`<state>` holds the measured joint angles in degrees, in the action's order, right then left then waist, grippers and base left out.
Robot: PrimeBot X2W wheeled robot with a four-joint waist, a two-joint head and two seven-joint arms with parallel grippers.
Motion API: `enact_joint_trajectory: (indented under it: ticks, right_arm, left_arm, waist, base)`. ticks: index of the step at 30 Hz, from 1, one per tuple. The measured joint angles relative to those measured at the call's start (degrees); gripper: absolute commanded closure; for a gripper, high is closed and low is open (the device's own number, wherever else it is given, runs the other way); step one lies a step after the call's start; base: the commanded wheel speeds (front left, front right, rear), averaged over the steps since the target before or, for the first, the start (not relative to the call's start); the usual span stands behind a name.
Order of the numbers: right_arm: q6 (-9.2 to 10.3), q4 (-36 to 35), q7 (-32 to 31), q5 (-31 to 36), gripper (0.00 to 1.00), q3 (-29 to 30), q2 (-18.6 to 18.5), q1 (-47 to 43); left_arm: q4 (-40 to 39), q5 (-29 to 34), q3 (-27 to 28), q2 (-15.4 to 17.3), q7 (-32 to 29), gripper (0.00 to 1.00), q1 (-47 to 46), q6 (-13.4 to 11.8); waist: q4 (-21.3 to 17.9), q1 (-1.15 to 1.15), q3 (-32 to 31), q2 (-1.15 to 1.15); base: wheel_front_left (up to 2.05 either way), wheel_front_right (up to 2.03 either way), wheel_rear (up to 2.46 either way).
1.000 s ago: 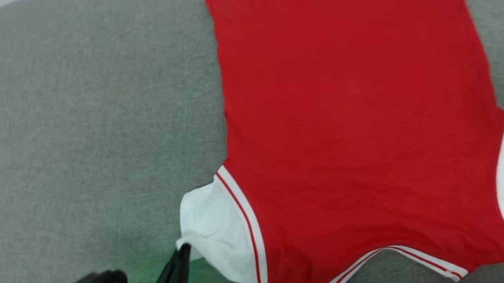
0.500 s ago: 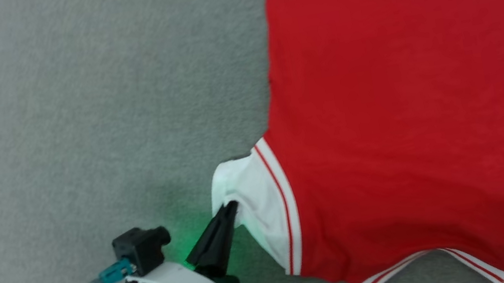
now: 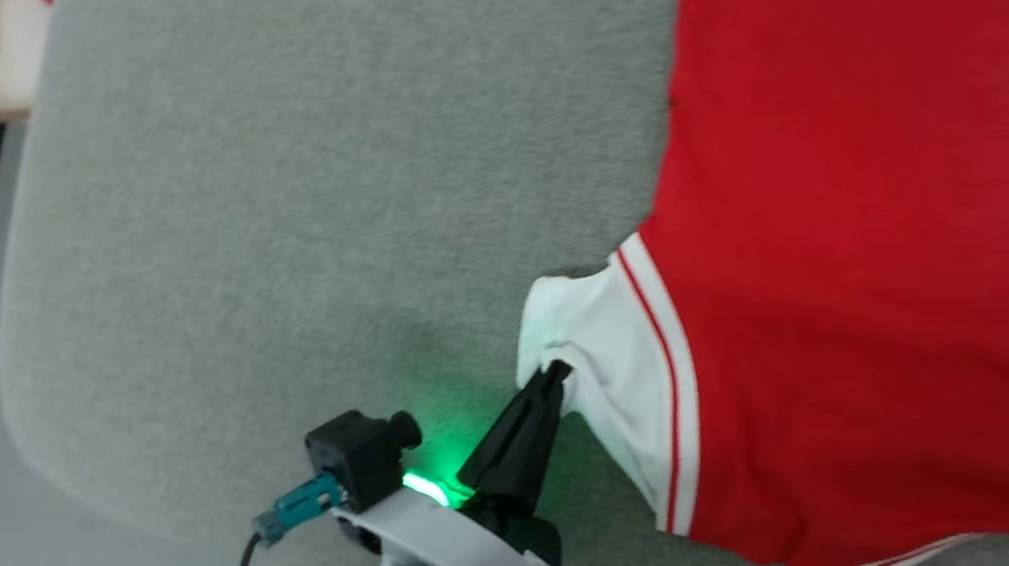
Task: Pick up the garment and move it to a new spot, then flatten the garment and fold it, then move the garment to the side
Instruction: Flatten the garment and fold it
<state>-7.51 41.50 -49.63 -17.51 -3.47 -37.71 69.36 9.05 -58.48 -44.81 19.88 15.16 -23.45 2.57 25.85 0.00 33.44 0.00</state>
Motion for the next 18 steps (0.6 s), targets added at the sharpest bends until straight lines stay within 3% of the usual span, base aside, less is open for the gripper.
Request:
enact_joint_trajectory:
  ticks: [4,5,12,18]
  right_arm:
    - [0.00,2.7,-4.4,4.9,0.00,2.3,-0.1,3.0]
    - [0.02,3.6,-6.9,6.8,1.00,3.5,0.1,4.1]
    - [0.03,3.4,-7.8,9.7,1.00,6.8,1.7,4.5]
    - [0.09,1.8,-8.6,9.5,1.00,6.5,4.2,3.6]
  left_arm:
    - [1.4,0.0,-0.3,-1.7,0.0,1.00,-0.9,1.2]
    - [2.0,0.0,-0.3,-2.2,0.1,1.00,-1.0,1.6]
    - [3.6,0.0,0.1,-3.3,0.3,1.00,-1.1,2.8]
    - [4.7,0.2,1.3,-2.8,0.5,1.00,-0.9,3.1]
  waist:
    - [2.3,0.00,1.3,0.00]
    - [3.2,0.00,1.7,0.00]
    - [4.3,0.00,2.5,0.00]
    - [2.7,0.00,1.6,0.00]
  base:
    - [0.00,0.00,0.00]
    - [0.00,0.00,0.00]
    - [0.00,0.00,0.00]
    - [0.00,0.00,0.00]
